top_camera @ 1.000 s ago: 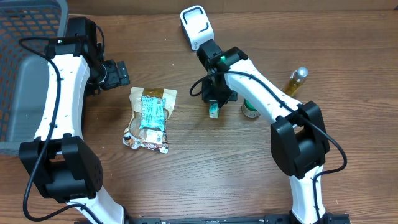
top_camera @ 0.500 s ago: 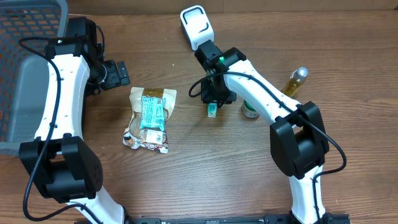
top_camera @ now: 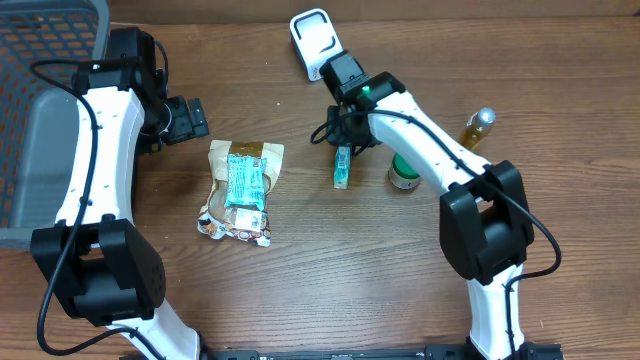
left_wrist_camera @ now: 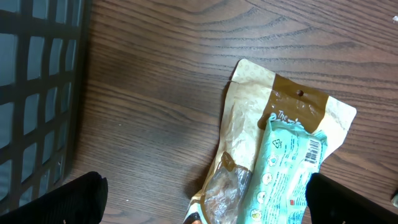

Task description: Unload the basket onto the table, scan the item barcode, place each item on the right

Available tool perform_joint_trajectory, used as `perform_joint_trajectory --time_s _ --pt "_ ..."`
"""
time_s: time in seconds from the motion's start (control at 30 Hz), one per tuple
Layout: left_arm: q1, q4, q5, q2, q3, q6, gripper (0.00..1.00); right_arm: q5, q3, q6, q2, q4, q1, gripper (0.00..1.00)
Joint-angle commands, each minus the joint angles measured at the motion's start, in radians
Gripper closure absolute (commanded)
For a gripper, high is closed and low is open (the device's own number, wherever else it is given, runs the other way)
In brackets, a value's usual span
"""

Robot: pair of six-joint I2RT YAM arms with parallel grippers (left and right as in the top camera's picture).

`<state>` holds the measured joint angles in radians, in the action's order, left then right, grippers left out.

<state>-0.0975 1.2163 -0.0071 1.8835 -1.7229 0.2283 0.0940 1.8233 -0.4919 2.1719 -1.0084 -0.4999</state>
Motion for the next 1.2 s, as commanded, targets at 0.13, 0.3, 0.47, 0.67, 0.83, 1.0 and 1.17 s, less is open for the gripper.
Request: perform_joint_trajectory --time_s 0.13,0.3,0.47,0.67,0.83,1.0,1.17 --pt "0.007 0.001 0.007 -0.006 0.002 -0.015 0.01 0.028 -0.005 0.003 -0.019 -0.069 0.043 0.88" --pt "0.007 0.001 0.007 -0.006 0.002 -0.015 0.0 -0.01 -0.05 0.003 -0.019 -0.098 0.041 0.96" --pt "0.007 0.001 0.007 -0.006 0.002 -0.015 0.01 -0.166 -0.079 0.003 -0.019 -0.103 0.035 0.96" --pt "0.007 0.001 0.007 -0.006 0.002 -0.015 0.0 -0.269 -0.085 0.013 -0.019 -0.1 0.016 0.96" --pt "0.007 0.001 0.007 -0.006 0.002 -0.015 0.01 -0.306 -0.085 0.039 -0.019 -0.1 -0.005 0.96" --pt "0.007 0.001 0.007 -0.006 0.002 -0.015 0.01 -0.304 -0.085 0.053 -0.019 -0.093 -0.011 0.89" --pt "0.007 0.001 0.007 -0.006 0.002 -0.015 0.01 -0.27 -0.085 0.052 -0.019 -0.085 -0.01 0.63"
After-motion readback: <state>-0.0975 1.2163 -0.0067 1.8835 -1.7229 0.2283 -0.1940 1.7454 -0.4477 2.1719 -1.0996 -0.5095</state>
